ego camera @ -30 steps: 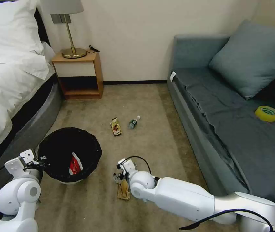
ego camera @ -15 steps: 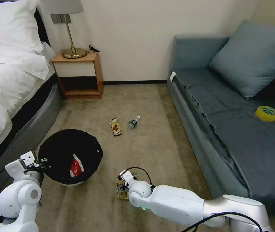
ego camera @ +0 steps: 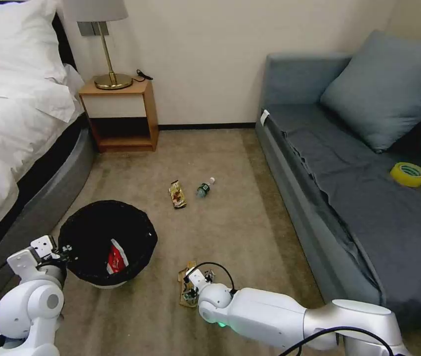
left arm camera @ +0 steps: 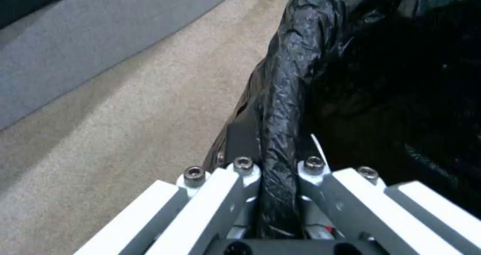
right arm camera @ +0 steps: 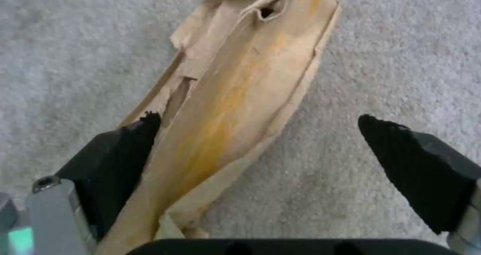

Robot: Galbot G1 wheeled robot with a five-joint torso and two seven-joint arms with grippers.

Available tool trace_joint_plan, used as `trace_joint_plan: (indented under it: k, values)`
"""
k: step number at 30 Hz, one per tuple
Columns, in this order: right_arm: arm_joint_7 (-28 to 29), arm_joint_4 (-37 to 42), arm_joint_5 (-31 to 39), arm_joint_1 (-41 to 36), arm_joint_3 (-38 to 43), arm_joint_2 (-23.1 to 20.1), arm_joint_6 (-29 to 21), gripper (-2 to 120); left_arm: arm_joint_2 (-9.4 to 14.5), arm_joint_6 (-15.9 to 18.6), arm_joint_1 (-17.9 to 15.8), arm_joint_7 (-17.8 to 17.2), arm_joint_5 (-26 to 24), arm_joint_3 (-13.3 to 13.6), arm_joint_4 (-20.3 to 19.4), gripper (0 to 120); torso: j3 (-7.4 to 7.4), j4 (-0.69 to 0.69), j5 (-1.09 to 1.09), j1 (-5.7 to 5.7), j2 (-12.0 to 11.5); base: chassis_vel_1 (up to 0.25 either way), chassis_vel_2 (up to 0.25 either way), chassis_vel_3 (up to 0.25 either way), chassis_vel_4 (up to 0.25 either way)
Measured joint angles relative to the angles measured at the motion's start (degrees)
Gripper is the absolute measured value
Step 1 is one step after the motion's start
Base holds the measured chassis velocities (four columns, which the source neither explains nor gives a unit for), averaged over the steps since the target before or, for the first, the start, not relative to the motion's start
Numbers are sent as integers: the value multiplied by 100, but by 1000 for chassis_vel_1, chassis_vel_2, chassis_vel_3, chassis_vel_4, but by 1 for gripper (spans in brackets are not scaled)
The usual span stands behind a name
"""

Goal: Pick up the trash bin, then pick up the garbage on the floor and place it into the trash bin.

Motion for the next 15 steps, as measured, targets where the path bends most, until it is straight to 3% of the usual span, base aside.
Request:
trace_joint_plan:
  k: [6, 15]
  values:
    - [-52, 62, 1, -27, -14, 10, 43, 99, -12, 0, -17, 0, 40, 10, 43, 3, 0, 0, 0, 0, 0, 0, 0, 0, 0]
    - [-172, 171, 6, -31, -42, -4, 133, 72, -7, 0, -44, 0, 45, 10, 49, 3, 0, 0, 0, 0, 0, 0, 0, 0, 0]
